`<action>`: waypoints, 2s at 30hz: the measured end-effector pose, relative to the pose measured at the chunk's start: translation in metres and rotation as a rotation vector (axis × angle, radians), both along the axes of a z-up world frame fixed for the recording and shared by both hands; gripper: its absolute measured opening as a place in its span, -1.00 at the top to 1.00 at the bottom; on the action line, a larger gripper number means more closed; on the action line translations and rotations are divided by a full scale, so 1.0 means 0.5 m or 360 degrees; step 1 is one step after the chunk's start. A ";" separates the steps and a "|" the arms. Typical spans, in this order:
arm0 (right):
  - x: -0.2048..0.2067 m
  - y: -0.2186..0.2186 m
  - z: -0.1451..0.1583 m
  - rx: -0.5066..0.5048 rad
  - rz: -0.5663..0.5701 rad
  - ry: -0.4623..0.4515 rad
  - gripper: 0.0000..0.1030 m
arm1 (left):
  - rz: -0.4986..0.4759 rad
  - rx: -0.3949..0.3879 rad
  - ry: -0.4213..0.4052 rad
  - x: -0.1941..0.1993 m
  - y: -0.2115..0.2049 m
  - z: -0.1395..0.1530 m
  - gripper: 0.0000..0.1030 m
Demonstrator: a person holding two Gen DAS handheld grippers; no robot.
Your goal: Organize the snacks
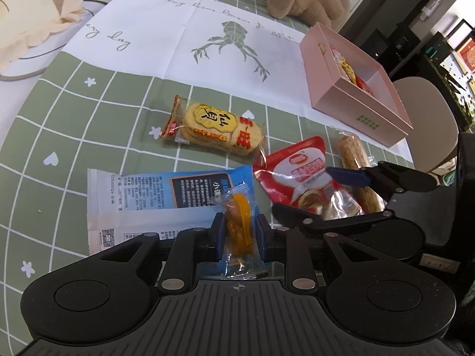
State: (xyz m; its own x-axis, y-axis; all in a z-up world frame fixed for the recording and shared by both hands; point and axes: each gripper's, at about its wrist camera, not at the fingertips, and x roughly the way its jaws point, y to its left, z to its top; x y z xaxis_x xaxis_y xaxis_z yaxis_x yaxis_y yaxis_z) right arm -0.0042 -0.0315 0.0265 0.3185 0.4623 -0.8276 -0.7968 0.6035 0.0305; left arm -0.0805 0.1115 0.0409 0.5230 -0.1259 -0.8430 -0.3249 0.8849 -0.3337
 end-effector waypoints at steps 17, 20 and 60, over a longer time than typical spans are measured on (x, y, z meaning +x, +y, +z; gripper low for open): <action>0.039 -0.188 0.186 0.0242 -0.0187 -0.0289 -0.11 | -0.0181 -0.0088 -0.0217 0.045 -0.029 0.065 0.51; 0.050 -0.248 0.244 0.0415 -0.0289 -0.0318 -0.11 | -0.0314 -0.0083 -0.0368 0.096 -0.045 0.132 0.51; 0.252 -0.259 0.142 0.0361 -0.0448 0.0002 -0.72 | -0.0337 0.0044 0.0223 -0.053 0.184 0.018 0.39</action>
State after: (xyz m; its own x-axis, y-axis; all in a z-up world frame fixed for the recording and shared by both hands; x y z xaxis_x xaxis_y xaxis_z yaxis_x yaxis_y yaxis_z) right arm 0.1218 -0.1611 0.0974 0.4583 0.5287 -0.7145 -0.6003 0.7769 0.1898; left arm -0.1071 0.2036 0.0499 0.3654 -0.1959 -0.9100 -0.1726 0.9464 -0.2730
